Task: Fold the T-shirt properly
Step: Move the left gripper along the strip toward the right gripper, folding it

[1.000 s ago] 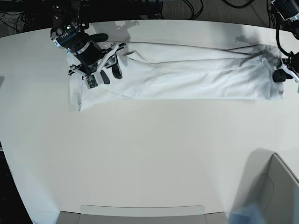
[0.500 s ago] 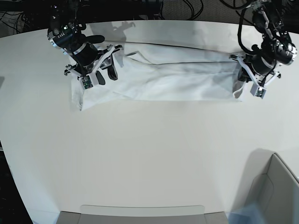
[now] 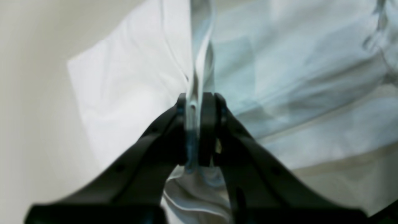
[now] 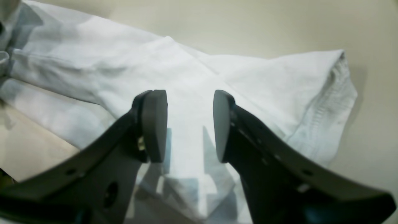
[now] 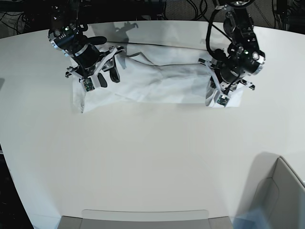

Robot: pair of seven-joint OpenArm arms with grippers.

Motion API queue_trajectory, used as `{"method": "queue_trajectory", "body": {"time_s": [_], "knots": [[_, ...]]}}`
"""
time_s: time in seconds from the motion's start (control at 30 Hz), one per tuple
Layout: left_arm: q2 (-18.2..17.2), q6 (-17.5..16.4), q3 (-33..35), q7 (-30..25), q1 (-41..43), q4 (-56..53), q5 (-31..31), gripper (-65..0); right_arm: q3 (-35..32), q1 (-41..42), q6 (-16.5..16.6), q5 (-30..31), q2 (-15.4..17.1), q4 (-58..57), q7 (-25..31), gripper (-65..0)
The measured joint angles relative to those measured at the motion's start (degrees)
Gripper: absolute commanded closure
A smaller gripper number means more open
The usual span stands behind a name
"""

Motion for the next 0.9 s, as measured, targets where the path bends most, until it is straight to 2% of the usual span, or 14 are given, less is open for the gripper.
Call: {"method": "queue_trajectory", "body": {"time_s": [0.2, 0.37, 0.6, 0.9], "knots": [[1.0, 0.0, 4.7, -0.9, -1.5, -0.2, 7.8, 0.0, 0.0, -0.1, 0.0, 0.0, 0.0, 0.0, 0.0, -24.7], [1.7, 0.0, 5.5, -0.8, -1.7, -1.4, 8.9, 0.0, 0.0, -0.5, 0.0, 0.0, 0.0, 0.0, 0.0, -24.7], [5.3, 0.0, 5.5, -0.7, -1.5, -2.1, 9.2, 0.0, 1.1, -0.5, 0.0, 0.2, -0.3, 0.0, 0.0, -24.7], [5.8, 0.0, 5.6, -0.6, -3.2, -2.4, 9.2, 0.0, 1.6, -0.5, 0.0, 0.1, -0.3, 0.0, 0.0, -24.7]]}}
